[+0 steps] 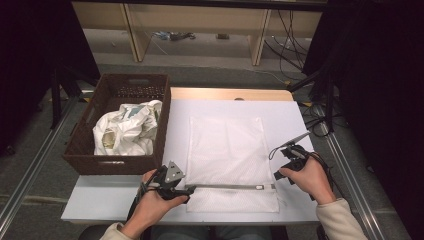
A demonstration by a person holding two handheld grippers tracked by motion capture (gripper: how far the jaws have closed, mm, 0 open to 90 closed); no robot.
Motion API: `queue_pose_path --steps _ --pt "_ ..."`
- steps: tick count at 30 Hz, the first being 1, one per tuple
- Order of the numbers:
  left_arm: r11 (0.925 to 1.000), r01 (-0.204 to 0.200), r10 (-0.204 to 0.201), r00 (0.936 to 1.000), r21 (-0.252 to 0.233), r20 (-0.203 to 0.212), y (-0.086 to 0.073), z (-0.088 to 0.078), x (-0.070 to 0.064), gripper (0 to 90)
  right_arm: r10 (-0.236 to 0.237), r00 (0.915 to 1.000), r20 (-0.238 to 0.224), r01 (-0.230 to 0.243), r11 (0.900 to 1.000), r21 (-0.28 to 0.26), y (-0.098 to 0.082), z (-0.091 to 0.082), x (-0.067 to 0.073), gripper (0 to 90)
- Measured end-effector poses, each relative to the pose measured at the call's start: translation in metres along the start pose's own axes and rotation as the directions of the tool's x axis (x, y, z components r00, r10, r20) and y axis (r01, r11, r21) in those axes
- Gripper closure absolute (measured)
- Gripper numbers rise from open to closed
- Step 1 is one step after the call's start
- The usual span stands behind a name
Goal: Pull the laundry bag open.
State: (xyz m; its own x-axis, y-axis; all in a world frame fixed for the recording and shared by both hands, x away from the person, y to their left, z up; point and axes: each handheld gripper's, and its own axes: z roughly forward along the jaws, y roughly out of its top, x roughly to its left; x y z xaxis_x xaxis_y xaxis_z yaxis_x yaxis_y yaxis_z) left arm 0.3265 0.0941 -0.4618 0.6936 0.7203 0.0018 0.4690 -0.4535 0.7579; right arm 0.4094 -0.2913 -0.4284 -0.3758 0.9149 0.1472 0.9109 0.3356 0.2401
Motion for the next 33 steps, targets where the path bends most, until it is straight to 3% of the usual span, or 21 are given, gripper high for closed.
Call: queue_pose_path --steps 2,3,6,7,8,9,10,11,13,14,15,16,20,22,23,30,31,32,33 --pt "1.0000 -0.009 0.009 1.0000 0.000 0.001 0.000 0.000 0.000 35.4 -0.014 0.9999 -0.001 0.014 1.000 -0.004 0.000 0.001 -0.001 65.0" --pt "1.0000 0.005 -0.005 1.0000 -0.002 0.007 0.000 0.001 0.000 35.4 -0.014 0.9999 -0.001 0.014 1.000 -0.004 0.000 0.001 -0.001 65.0" --pt "1.0000 0.007 -0.007 0.9999 -0.002 0.007 -0.001 0.002 0.000 36.6 0.011 0.9999 -0.008 -0.011 0.999 0.030 -0.002 0.003 0.002 65.7" --pt "1.0000 0.002 -0.002 1.0000 0.001 0.007 -0.001 0.002 0.000 36.9 0.048 0.9988 -0.006 -0.048 0.997 0.059 -0.003 0.003 0.005 65.9" --pt "0.9999 0.012 -0.012 0.9999 -0.004 0.008 -0.001 0.002 -0.001 37.0 0.004 1.0000 -0.008 -0.004 0.999 0.036 -0.003 0.005 0.002 66.2" --pt "0.9999 0.012 -0.012 0.9999 -0.004 0.008 -0.001 0.002 -0.001 37.1 0.022 0.9997 -0.010 -0.021 0.998 0.051 -0.004 0.005 0.003 66.3" --pt "0.9992 -0.033 0.032 0.9994 0.024 0.012 0.000 0.000 0.001 37.1 0.022 0.9997 -0.010 -0.021 0.998 0.051 -0.004 0.005 0.003 66.3" --pt "0.9999 -0.014 0.014 0.9999 -0.004 0.010 0.000 0.002 0.000 37.3 0.041 0.9990 -0.018 -0.039 0.996 0.077 -0.006 0.003 0.004 66.5" --pt "1.0000 0.001 -0.001 1.0000 -0.005 0.009 -0.001 0.002 -0.001 37.4 0.048 0.9986 -0.022 -0.046 0.996 0.074 -0.007 0.003 0.004 66.8" --pt "0.9978 -0.051 0.051 0.9986 0.043 0.012 0.000 -0.001 0.003 37.6 0.062 0.9977 -0.027 -0.060 0.995 0.080 -0.008 0.003 0.006 67.6" --pt "0.9978 -0.051 0.051 0.9986 0.043 0.012 0.000 -0.001 0.003 37.7 0.054 0.9980 -0.031 -0.052 0.995 0.083 -0.008 0.003 0.005 67.6" --pt "1.0000 0.005 -0.005 1.0000 -0.006 0.006 -0.001 0.002 0.000 37.8 0.051 0.9983 -0.030 -0.048 0.995 0.089 -0.008 0.004 0.006 67.6" --pt "1.0000 0.008 -0.008 0.9999 -0.005 0.011 -0.001 0.003 0.000 38.0 0.060 0.9972 -0.043 -0.057 0.995 0.078 -0.009 0.009 0.009 68.1" --pt "0.9991 -0.034 0.034 0.9993 0.025 0.016 0.000 0.002 0.001 38.1 0.067 0.9964 -0.051 -0.063 0.995 0.081 -0.009 0.010 0.010 68.1" --pt "0.9982 -0.051 0.051 0.9986 0.032 0.015 0.000 0.001 0.002 38.0 0.065 0.9965 -0.052 -0.061 0.995 0.080 -0.009 0.011 0.010 68.1" --pt "0.9987 -0.038 0.038 0.9991 0.035 0.017 -0.001 0.002 0.002 38.1 0.050 0.9972 -0.056 -0.043 0.992 0.116 -0.007 0.018 0.013 68.1" --pt "0.9986 -0.039 0.039 0.9991 0.037 0.016 -0.001 0.002 0.002 38.2 0.003 0.9976 -0.069 0.004 0.995 0.101 -0.007 0.020 0.011 68.1" --pt "0.9991 -0.027 0.027 0.9995 0.032 0.016 -0.001 0.003 0.001 38.2 0.049 0.9969 -0.061 -0.041 0.991 0.127 -0.006 0.019 0.016 68.1" --pt "0.9989 -0.031 0.031 0.9993 0.034 0.021 -0.001 0.003 0.002 38.2 0.060 0.9964 -0.061 -0.052 0.991 0.123 -0.006 0.020 0.018 68.1"
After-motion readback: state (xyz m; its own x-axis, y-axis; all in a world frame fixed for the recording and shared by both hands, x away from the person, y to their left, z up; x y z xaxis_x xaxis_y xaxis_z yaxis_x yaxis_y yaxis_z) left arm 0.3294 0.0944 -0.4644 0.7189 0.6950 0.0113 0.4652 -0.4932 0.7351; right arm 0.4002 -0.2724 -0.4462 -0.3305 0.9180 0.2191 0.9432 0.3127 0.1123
